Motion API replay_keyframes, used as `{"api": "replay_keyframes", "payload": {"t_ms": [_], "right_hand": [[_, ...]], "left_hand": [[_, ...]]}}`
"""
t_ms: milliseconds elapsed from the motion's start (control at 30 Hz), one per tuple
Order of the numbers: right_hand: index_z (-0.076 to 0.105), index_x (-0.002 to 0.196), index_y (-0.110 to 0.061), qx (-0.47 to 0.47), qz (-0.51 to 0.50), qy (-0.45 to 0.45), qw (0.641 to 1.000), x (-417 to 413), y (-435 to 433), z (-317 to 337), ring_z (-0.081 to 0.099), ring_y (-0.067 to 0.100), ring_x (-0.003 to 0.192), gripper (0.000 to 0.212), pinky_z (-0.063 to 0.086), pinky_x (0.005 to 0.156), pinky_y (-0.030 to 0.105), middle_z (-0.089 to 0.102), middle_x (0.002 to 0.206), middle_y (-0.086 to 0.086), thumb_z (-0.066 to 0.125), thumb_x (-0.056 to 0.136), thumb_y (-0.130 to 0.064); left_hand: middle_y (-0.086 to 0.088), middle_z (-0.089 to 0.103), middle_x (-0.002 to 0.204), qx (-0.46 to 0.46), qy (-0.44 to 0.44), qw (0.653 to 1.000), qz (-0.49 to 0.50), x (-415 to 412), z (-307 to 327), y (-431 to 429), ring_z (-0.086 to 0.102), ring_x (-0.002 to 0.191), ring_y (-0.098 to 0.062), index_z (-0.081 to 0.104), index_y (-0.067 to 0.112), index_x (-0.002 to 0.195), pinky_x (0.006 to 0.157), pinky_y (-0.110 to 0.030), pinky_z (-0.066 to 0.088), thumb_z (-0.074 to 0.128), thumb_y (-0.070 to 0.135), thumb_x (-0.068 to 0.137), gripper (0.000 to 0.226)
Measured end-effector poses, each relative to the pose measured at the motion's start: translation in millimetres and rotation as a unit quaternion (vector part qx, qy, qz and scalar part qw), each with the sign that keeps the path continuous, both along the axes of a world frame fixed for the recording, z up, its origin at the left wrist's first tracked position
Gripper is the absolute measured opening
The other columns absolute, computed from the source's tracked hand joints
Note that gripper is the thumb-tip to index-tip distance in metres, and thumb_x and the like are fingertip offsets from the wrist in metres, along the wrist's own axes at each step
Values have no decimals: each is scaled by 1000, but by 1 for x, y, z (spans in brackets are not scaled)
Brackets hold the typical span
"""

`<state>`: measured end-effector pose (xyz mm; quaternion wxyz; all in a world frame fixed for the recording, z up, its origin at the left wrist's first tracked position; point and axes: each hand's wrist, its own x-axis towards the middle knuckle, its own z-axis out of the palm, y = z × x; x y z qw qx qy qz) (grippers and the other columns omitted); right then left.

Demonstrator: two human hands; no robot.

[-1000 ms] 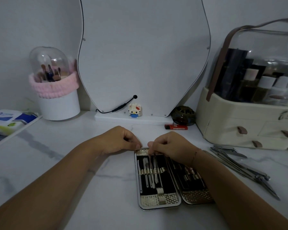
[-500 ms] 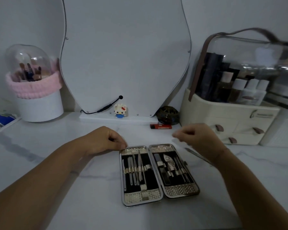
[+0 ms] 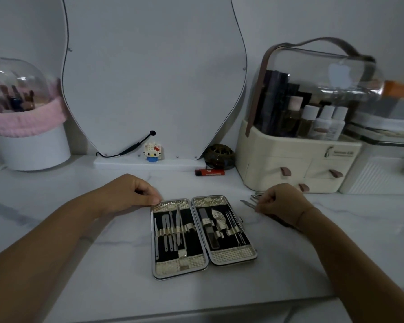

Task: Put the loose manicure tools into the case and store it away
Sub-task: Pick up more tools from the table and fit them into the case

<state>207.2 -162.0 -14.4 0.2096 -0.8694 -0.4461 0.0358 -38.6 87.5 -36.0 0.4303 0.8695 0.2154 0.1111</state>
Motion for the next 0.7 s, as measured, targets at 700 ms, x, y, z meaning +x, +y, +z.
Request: {"api": "replay_keyframes", "payload": {"t_ms": [700], "right_hand": [[70,99,-9,113,-13,188,976,20,-1,4,50,7,55,20,41,56,16,59,51,-12,67,80,-12]], "left_hand": [[9,76,84,2,-8,1000,-1,1,0,1,65,78,5,77,33,70,77,-14,43,76,24,74,10]]}}
